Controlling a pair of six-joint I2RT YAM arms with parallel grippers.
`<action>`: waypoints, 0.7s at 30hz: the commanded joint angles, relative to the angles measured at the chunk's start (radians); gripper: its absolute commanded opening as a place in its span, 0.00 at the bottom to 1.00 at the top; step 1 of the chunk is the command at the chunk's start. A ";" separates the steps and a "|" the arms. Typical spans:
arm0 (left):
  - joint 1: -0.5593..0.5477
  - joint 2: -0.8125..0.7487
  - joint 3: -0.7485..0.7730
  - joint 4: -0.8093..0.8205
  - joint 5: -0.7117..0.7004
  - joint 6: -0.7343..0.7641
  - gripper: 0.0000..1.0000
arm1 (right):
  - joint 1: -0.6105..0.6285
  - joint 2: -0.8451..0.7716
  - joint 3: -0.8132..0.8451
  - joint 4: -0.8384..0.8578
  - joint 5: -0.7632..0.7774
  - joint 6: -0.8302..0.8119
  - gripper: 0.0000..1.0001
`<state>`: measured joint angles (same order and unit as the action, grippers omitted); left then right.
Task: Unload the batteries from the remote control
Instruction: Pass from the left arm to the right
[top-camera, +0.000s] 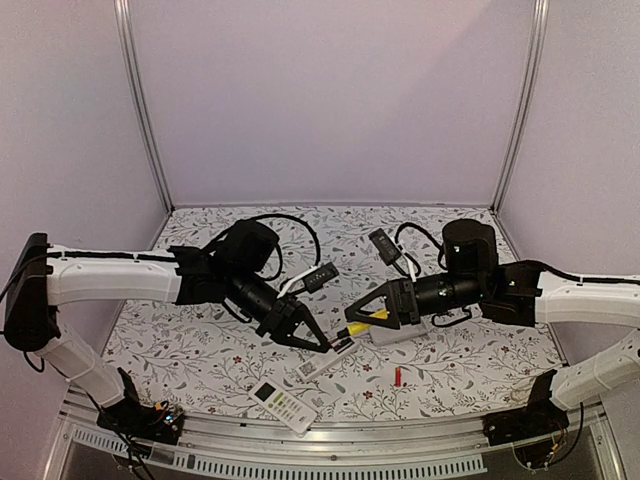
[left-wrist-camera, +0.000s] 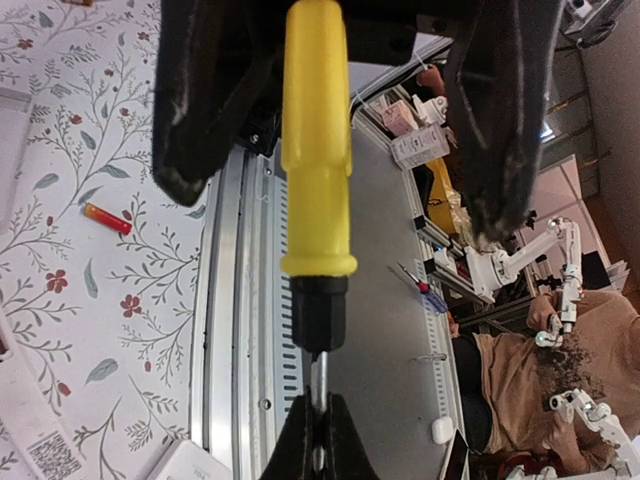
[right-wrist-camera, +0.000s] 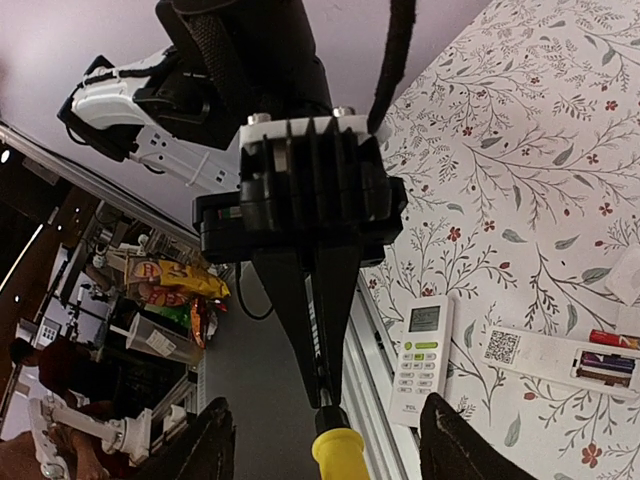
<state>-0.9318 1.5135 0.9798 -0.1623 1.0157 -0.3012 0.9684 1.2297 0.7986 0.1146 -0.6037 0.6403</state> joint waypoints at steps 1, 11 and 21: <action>0.007 0.005 0.024 -0.019 0.002 0.033 0.00 | 0.024 0.046 0.022 -0.032 -0.044 -0.025 0.55; 0.009 -0.002 0.006 -0.018 -0.009 0.037 0.00 | 0.024 0.018 -0.015 -0.063 -0.014 -0.020 0.42; 0.013 0.000 -0.001 0.000 -0.023 0.023 0.00 | 0.024 0.010 -0.036 -0.062 -0.046 -0.010 0.35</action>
<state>-0.9314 1.5150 0.9806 -0.1940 1.0084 -0.2810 0.9836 1.2625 0.7895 0.0608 -0.6243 0.6312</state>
